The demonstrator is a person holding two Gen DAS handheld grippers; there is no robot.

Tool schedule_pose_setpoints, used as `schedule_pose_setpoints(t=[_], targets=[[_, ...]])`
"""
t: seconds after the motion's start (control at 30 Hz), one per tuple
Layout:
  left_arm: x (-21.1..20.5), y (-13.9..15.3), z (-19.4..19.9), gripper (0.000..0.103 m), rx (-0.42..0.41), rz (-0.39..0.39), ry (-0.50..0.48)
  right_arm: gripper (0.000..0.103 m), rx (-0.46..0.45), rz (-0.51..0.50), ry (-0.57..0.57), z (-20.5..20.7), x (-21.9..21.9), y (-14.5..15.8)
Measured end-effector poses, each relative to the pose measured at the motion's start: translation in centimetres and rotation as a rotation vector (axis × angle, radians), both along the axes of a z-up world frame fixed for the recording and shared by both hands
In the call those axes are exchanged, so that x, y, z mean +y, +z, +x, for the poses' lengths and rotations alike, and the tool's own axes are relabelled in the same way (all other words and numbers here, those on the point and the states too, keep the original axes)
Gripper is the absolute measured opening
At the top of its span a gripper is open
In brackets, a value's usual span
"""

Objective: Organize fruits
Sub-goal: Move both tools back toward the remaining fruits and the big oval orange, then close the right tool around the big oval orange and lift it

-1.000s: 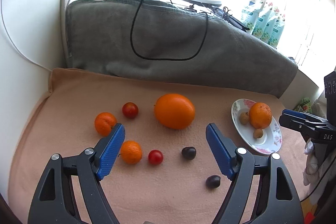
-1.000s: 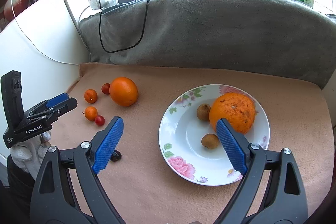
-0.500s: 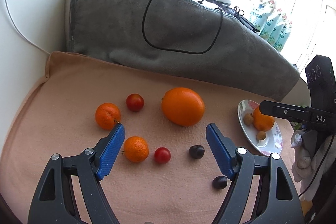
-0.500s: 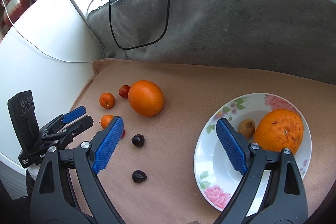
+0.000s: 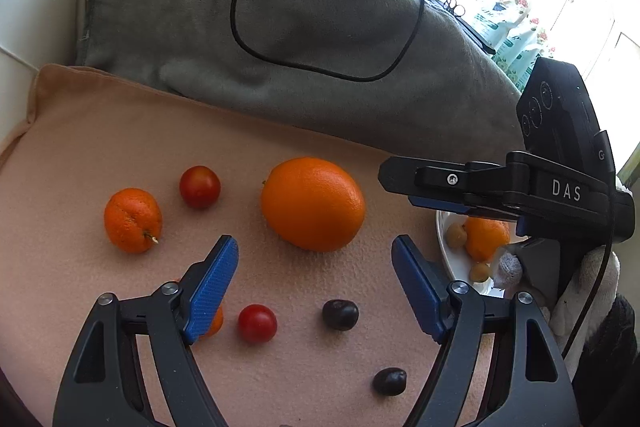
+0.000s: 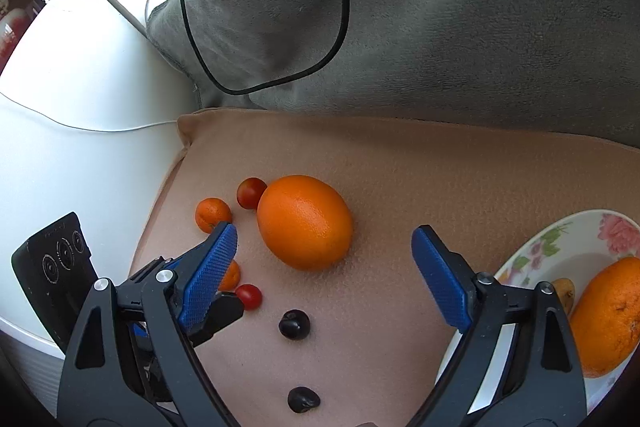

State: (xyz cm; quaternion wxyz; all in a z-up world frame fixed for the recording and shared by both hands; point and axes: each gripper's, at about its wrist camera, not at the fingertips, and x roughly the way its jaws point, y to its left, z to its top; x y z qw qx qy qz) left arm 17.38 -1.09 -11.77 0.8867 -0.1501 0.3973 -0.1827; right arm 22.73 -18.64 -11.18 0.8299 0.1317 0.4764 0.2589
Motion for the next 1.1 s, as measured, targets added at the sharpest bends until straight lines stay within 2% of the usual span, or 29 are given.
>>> schedule_pose_setpoints(t=[0.03, 0.1, 0.67, 0.73, 0.87, 0.97, 1.1], targets=[[-0.1, -0.2, 0.3, 0.079, 0.007, -0.003, -0.001, 0.084, 0.011, 0.009, 0.002, 0.3, 0.2, -0.2], [-0.2, -0.5, 0.8, 0.079, 0.019, -0.013, -0.003, 0.081, 0.034, 0.022, 0.010, 0.9, 0.8, -0.6], [-0.2, -1.7, 2.6, 0.070, 0.063, -0.040, -0.031, 0.076, 0.092, 0.031, 0.027, 3.4, 3.4, -2.7], [-0.4, -1.7, 2.9, 0.070, 0.067, -0.046, -0.034, 0.070, 0.099, 0.034, 0.028, 3.6, 3.7, -2.9], [-0.8, -1.8, 3.5, 0.070, 0.073, -0.055, -0.033, 0.069, 0.110, 0.047, 0.032, 3.7, 3.8, -3.1], [-0.8, -2.1, 3.8, 0.064, 0.077, -0.046, -0.036, 0.069, 0.109, 0.043, 0.032, 3.7, 3.9, -3.0], [-0.6, -2.4, 3.5, 0.063, 0.070, -0.035, -0.036, 0.069, 0.111, 0.049, 0.031, 3.6, 3.8, -2.9]])
